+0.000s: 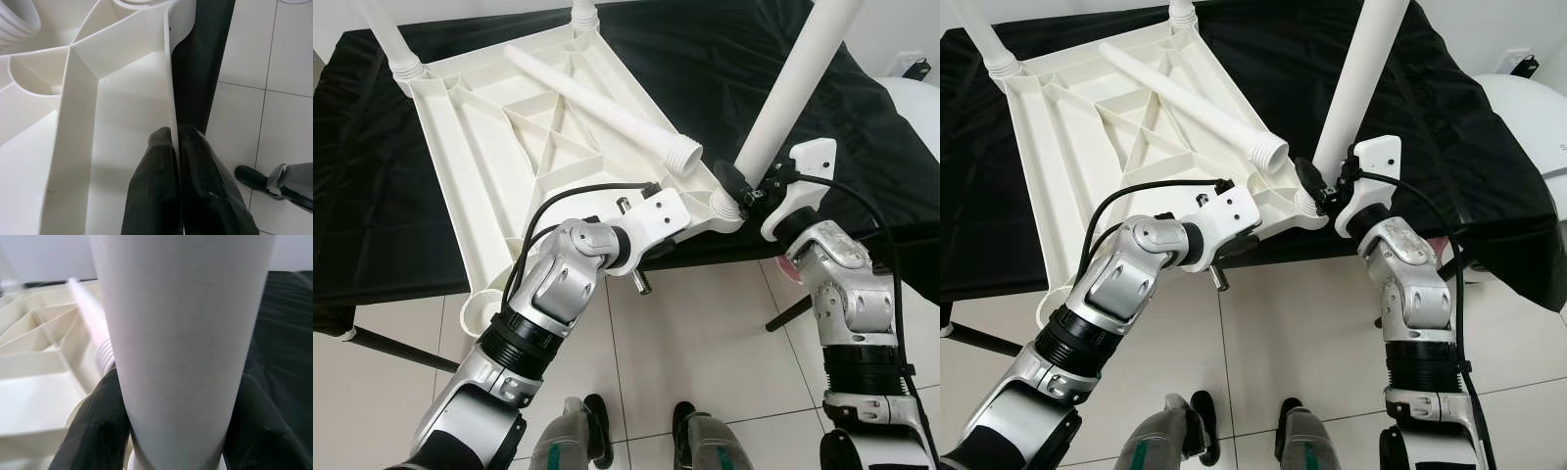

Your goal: Building children table

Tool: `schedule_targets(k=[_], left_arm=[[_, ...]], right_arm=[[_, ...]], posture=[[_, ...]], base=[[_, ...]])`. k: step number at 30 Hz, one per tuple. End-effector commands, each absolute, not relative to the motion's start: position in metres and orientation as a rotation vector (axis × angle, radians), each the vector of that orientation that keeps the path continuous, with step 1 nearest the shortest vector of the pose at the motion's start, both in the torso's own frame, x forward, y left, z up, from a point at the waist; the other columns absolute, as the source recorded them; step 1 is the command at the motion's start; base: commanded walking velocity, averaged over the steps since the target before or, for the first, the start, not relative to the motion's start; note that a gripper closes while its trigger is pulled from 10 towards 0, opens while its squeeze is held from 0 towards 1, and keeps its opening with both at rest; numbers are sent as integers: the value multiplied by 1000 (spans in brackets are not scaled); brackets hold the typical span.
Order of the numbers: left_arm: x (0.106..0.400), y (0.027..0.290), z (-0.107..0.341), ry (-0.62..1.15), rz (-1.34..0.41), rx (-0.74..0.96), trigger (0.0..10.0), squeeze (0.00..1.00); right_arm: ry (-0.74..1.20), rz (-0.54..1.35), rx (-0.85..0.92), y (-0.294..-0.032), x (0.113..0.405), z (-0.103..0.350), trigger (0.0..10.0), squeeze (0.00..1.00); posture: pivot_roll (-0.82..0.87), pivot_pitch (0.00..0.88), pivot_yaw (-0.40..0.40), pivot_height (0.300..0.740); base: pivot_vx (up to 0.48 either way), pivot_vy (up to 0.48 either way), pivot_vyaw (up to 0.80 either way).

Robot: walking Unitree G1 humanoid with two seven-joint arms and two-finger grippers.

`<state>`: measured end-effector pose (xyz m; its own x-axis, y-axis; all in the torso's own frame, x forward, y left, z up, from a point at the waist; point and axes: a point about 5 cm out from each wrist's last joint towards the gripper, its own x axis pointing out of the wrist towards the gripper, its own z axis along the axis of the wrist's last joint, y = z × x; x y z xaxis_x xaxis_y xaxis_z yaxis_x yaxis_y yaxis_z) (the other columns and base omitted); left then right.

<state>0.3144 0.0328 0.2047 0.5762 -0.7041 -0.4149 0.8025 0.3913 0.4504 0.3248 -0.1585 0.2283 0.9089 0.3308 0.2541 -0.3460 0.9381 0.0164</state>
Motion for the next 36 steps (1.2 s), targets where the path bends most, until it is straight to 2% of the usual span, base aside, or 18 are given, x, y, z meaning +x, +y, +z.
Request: schedule_targets(k=[1, 9, 15, 24, 31, 32, 36], left_arm=[[315, 29, 207, 120, -897, 698, 10000, 0], [315, 29, 207, 118, -893, 696, 10000, 0], [314, 27, 207, 116, -893, 691, 10000, 0], [314, 26, 207, 113, -895, 691, 10000, 0], [314, 26, 208, 111, -894, 692, 10000, 0], [314, 26, 208, 109, -894, 691, 10000, 0], [314, 25, 208, 109, -895, 692, 10000, 0]], right_arm=[[-316, 409, 166, -142, 320, 240, 10000, 0], [-332, 277, 226, -121, 315, 243, 10000, 0], [-340, 162, 221, -116, 314, 245, 10000, 0], [-352, 92, 207, -106, 315, 248, 10000, 0], [-299, -11, 231, -97, 319, 244, 10000, 0], [-269, -75, 230, -95, 323, 241, 10000, 0], [-259, -100, 218, -95, 325, 240, 10000, 0]], posture=[[-149, 217, 62, 740], [-146, 213, 54, 740], [-147, 209, 47, 740], [-145, 201, 45, 740], [-142, 190, 43, 740], [-142, 190, 44, 740], [-142, 190, 43, 740]], base=[[0, 0, 0], [0, 0, 0], [0, 0, 0], [0, 0, 0], [0, 0, 0], [0, 0, 0], [0, 0, 0]])
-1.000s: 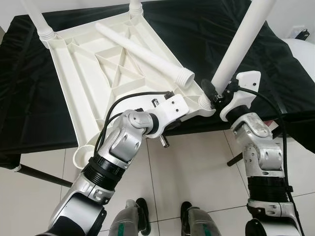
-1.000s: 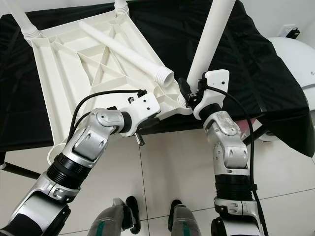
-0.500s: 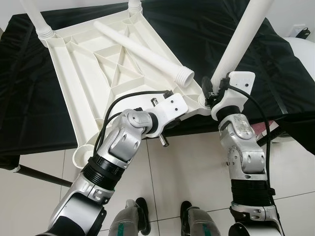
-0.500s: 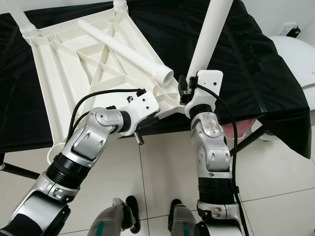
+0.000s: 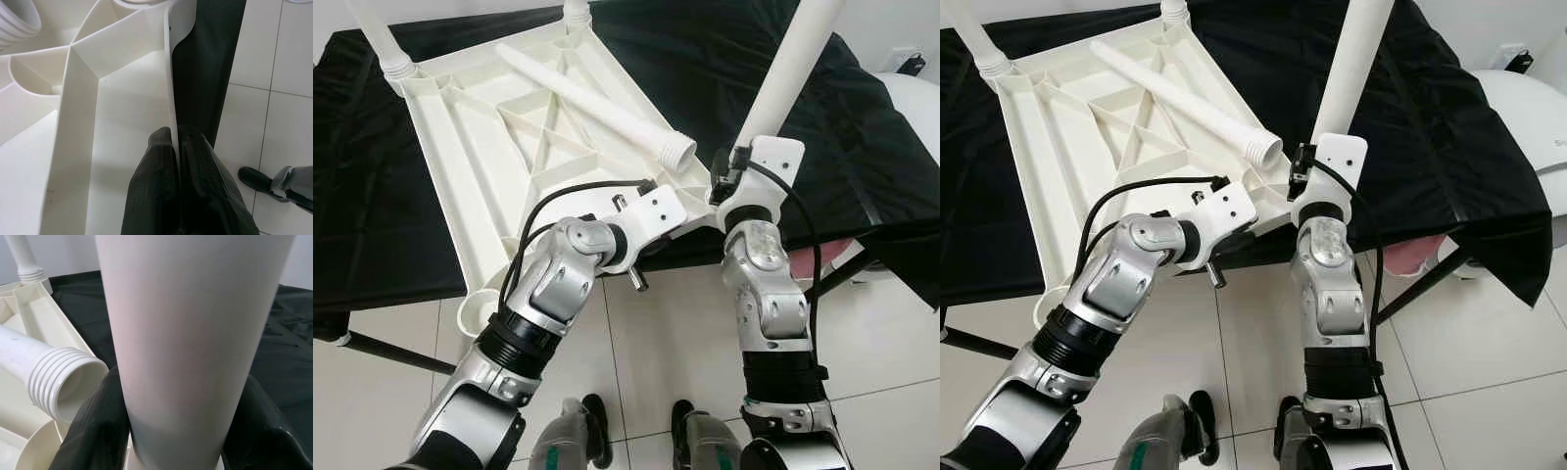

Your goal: Building children table

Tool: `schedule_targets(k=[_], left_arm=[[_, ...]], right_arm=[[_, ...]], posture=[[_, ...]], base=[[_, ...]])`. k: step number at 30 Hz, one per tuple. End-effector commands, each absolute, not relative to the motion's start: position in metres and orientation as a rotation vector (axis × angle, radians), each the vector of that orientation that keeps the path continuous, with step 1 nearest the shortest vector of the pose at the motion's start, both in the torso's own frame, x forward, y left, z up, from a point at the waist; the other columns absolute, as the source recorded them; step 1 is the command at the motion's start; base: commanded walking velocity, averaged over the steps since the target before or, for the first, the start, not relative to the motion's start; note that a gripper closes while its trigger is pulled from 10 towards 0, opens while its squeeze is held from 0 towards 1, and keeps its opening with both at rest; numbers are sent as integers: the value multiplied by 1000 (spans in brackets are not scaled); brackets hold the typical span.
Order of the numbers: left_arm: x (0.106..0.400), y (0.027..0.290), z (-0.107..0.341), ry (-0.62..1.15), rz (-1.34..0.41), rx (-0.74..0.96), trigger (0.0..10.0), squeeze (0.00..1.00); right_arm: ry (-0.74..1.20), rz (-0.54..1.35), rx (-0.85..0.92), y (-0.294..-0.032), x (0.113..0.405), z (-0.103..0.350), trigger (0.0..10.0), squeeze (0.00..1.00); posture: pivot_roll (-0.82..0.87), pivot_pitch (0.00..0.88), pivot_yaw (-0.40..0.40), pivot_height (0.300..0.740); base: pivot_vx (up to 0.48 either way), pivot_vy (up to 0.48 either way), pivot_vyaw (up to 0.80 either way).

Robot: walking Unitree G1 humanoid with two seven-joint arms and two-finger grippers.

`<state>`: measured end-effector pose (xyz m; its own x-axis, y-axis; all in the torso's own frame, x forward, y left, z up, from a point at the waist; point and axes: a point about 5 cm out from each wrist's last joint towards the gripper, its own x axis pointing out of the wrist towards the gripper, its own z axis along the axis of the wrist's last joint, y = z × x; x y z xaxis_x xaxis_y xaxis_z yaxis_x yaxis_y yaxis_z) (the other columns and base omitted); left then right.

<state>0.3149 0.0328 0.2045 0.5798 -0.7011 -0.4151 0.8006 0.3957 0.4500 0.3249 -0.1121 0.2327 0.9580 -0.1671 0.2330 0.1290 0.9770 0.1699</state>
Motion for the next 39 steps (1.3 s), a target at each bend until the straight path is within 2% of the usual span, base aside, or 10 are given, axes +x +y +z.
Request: schedule_targets(k=[1, 13, 14, 25, 26, 27, 28, 34, 35, 39], left_arm=[[314, 25, 208, 108, -895, 692, 10000, 0], [315, 26, 208, 111, -890, 691, 10000, 0], [314, 26, 208, 112, -889, 690, 10000, 0], [316, 26, 208, 110, -879, 686, 10000, 0], [316, 26, 208, 110, -878, 686, 10000, 0], [316, 26, 208, 110, -878, 686, 10000, 0], [316, 26, 208, 110, -878, 685, 10000, 0], [316, 26, 209, 109, -878, 682, 10000, 0], [315, 26, 208, 108, -878, 680, 10000, 0], [315, 25, 208, 108, -879, 680, 10000, 0]], right_arm=[[-238, -123, 217, -94, 327, 237, 10000, 0], [-215, -169, 193, -87, 335, 233, 10000, 0], [-209, -157, 199, -86, 334, 232, 10000, 1000], [-230, -74, 202, -87, 330, 231, 10000, 976], [-241, -55, 201, -88, 329, 232, 10000, 247], [-248, -42, 199, -89, 328, 233, 10000, 247], [-249, -21, 202, -90, 328, 234, 10000, 0], [-267, 77, 216, -106, 327, 238, 10000, 0], [-268, 171, 212, -120, 328, 242, 10000, 0], [-262, 246, 196, -135, 330, 243, 10000, 0]], posture=[[-143, 192, 44, 740], [-137, 198, 43, 740], [-137, 198, 43, 740], [-141, 202, 40, 740], [-142, 204, 38, 740], [-142, 204, 38, 740], [-142, 204, 38, 740], [-147, 205, 36, 740], [-153, 207, 35, 740], [-154, 206, 36, 740]], base=[[0, 0, 0], [0, 0, 0], [0, 0, 0], [0, 0, 0], [0, 0, 0], [0, 0, 0], [0, 0, 0], [0, 0, 0], [0, 0, 0], [0, 0, 0]])
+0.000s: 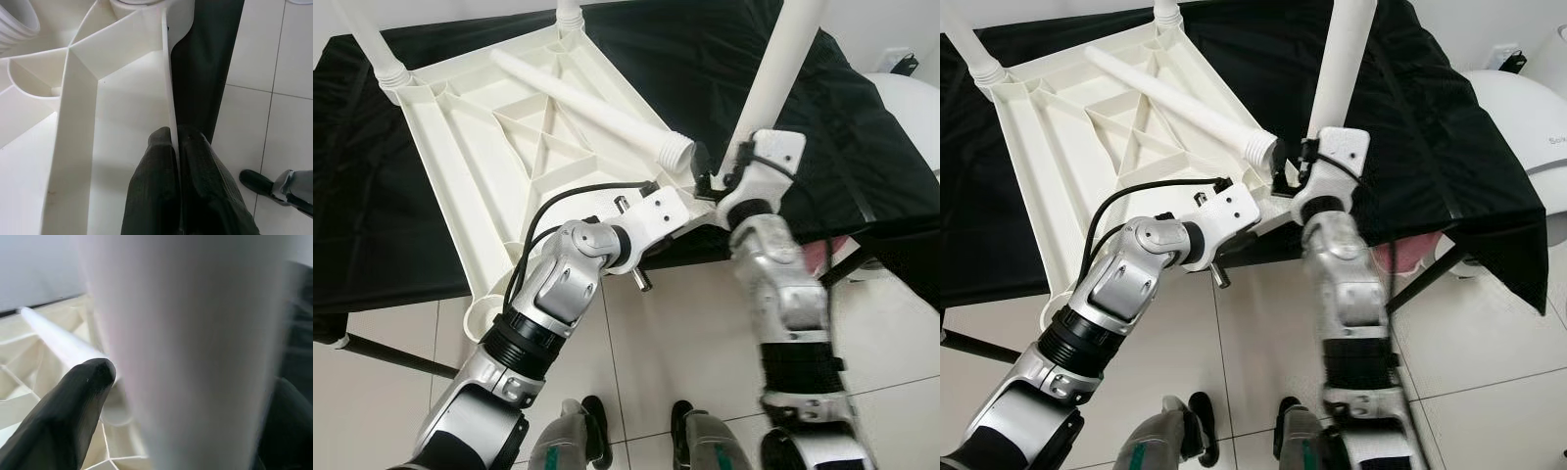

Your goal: Building children table

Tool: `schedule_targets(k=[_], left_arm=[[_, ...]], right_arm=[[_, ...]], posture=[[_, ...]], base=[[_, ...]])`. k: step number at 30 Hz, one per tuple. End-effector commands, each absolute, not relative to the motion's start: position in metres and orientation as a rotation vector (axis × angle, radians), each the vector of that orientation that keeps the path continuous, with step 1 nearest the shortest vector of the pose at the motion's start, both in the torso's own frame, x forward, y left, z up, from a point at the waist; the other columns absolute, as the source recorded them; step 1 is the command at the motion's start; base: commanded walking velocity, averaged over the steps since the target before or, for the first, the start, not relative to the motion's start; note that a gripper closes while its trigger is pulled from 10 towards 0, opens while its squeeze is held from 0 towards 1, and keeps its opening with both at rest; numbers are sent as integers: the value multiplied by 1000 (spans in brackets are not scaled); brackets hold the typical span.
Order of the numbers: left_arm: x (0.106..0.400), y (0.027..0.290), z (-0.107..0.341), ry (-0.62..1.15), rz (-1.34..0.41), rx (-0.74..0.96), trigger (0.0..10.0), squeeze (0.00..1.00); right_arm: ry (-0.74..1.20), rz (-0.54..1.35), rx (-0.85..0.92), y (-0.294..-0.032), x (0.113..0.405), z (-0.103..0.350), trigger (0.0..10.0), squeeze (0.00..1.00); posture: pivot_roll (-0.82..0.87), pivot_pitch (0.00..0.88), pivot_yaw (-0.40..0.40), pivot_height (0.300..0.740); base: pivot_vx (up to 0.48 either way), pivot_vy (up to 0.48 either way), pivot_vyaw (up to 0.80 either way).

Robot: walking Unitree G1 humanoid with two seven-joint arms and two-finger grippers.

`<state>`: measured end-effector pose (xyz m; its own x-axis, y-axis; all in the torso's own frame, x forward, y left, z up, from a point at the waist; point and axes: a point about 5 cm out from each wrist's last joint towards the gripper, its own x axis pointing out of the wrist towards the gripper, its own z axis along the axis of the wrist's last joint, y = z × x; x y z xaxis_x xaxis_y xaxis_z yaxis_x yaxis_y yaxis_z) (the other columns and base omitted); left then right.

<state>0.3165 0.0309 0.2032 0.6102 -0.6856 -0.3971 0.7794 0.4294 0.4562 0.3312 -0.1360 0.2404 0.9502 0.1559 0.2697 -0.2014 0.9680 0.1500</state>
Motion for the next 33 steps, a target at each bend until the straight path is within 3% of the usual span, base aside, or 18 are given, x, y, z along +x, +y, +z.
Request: schedule_targets(k=[1, 5, 17, 22, 28, 33], left_arm=[[315, 25, 208, 108, -879, 680, 10000, 0], [315, 25, 208, 106, -882, 678, 10000, 0], [315, 25, 209, 103, -879, 680, 10000, 0], [315, 24, 209, 102, -881, 680, 10000, 0], [315, 24, 209, 99, -883, 680, 10000, 0], [315, 24, 210, 99, -881, 679, 10000, 0]], right_arm=[[-262, 246, 196, -135, 330, 243, 10000, 0], [-263, 352, 113, -156, 335, 247, 10000, 0], [-123, 726, 57, -175, 333, 235, 10000, 0], [-112, 774, 14, -182, 335, 234, 10000, 0], [-144, 770, -207, -194, 347, 239, 10000, 0], [-164, 765, -237, -194, 352, 243, 10000, 0]], posture=[[-154, 206, 36, 740], [-154, 204, 33, 740], [-148, 194, 31, 740], [-146, 191, 31, 740], [-146, 188, 31, 740], [-145, 191, 32, 740]], base=[[0, 0, 0], [0, 0, 0], [0, 0, 0], [0, 0, 0], [0, 0, 0], [0, 0, 0]])
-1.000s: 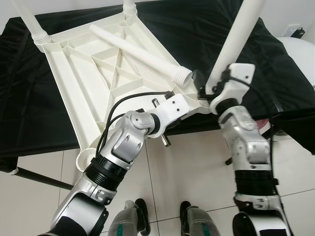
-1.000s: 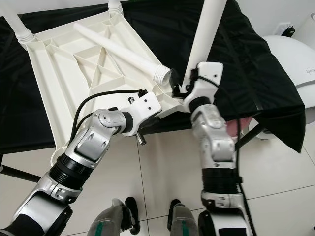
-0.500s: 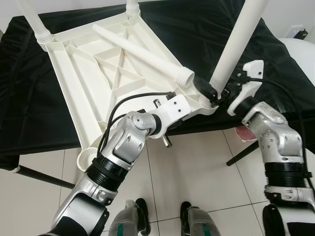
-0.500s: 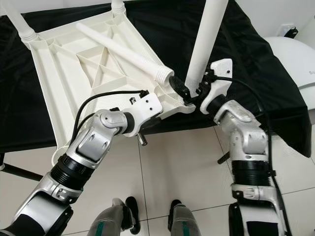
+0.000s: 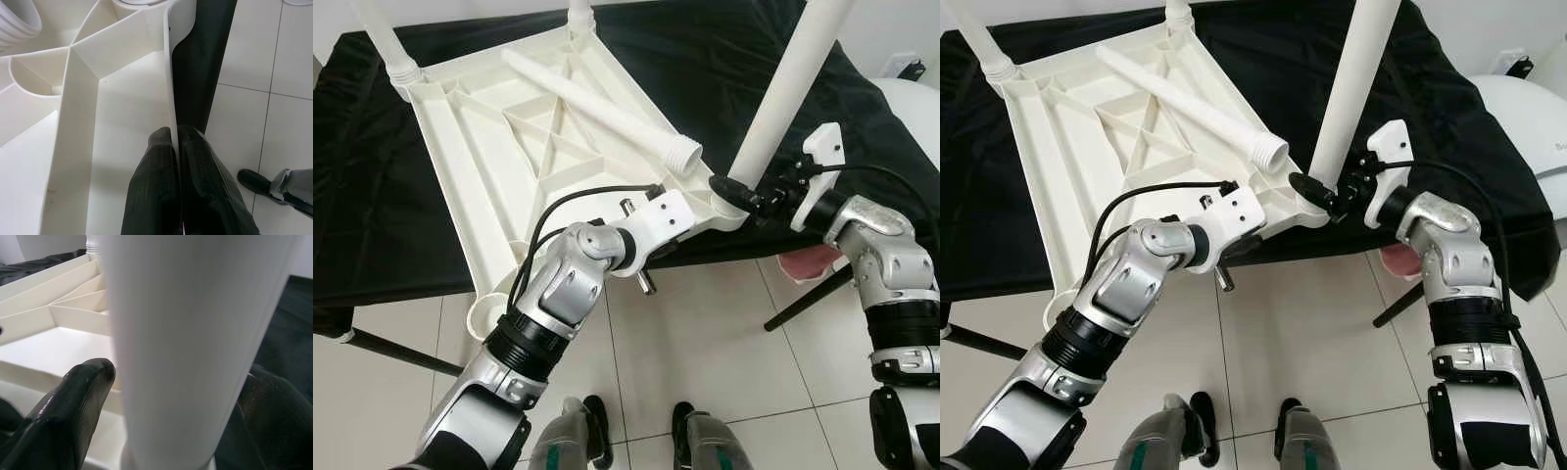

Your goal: Building children table

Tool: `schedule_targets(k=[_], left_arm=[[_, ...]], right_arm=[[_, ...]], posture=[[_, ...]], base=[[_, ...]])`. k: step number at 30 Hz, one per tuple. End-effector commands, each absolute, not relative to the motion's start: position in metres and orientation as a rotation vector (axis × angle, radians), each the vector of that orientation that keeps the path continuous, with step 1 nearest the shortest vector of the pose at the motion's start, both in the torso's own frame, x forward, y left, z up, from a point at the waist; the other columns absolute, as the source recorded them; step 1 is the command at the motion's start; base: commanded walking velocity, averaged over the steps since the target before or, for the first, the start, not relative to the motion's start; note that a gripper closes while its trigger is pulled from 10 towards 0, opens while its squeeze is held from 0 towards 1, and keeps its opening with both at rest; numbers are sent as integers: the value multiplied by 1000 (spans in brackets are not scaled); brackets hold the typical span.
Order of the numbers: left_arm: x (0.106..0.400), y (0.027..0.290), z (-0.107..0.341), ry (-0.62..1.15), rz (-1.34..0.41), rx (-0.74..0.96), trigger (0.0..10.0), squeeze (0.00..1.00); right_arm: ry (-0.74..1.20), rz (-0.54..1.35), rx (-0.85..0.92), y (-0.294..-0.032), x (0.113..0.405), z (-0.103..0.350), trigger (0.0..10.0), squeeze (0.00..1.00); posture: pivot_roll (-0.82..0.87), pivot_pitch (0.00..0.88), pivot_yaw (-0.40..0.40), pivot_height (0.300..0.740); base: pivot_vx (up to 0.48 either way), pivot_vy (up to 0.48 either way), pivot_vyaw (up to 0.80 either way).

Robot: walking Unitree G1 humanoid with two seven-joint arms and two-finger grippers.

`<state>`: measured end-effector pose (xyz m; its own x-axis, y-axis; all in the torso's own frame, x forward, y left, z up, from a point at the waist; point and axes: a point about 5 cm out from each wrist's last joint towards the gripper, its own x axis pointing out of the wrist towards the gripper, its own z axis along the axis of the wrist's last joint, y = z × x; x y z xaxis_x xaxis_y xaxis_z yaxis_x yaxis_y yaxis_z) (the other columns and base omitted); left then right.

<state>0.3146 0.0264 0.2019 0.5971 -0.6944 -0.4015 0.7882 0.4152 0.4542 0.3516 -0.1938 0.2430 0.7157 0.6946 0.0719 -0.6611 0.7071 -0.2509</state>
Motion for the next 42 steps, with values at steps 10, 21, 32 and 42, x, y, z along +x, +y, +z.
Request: schedule_targets(k=[10, 21, 32, 42], left_arm=[[315, 25, 210, 103, -878, 677, 10000, 0], [316, 26, 210, 103, -876, 680, 10000, 0], [317, 26, 211, 101, -874, 677, 10000, 0], [318, 27, 211, 102, -867, 677, 10000, 0]], right_arm=[[-234, 773, -216, -192, 359, 248, 10000, 0], [-243, 744, -195, -195, 358, 243, 0, 0], [-280, 644, -128, -186, 351, 241, 10000, 0], [-326, 519, -90, -176, 345, 246, 10000, 0]], posture=[[-143, 194, 34, 740], [-145, 202, 41, 740], [-150, 205, 38, 740], [-148, 205, 36, 740]], base=[[0, 0, 0], [0, 0, 0], [0, 0, 0], [0, 0, 0]])
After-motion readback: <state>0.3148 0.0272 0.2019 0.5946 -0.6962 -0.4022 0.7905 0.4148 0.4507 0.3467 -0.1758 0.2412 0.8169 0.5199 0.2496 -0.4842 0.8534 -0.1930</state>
